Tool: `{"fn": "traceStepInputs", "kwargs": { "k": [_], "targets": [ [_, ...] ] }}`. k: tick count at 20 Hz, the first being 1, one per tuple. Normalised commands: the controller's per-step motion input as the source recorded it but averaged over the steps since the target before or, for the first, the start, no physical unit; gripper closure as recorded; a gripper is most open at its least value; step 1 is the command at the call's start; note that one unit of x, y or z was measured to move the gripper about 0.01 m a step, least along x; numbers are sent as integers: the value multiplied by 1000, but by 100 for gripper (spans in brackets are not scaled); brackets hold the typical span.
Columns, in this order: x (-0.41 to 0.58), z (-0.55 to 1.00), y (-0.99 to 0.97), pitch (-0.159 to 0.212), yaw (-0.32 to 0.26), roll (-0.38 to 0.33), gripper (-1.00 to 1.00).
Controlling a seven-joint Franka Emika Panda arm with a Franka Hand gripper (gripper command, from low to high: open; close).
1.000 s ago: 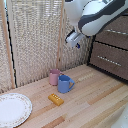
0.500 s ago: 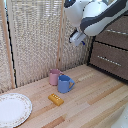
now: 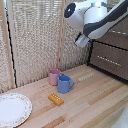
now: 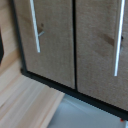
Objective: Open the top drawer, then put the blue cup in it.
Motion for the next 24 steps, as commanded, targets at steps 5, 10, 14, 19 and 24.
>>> {"fn": "traceStepInputs", "kwargs": {
  "k": [5,10,14,19,24],
  "targets": [
    [-72,-8,-354,6,0,-375,-100],
    [-102,-2,-434,14,23,-351,-100],
    [-28,0,-441,90,161,-168,-100],
    [-1,1,-442,121,215,-54,-100],
    [-27,189,-489,129,210,-4,-100]
  ]
}}
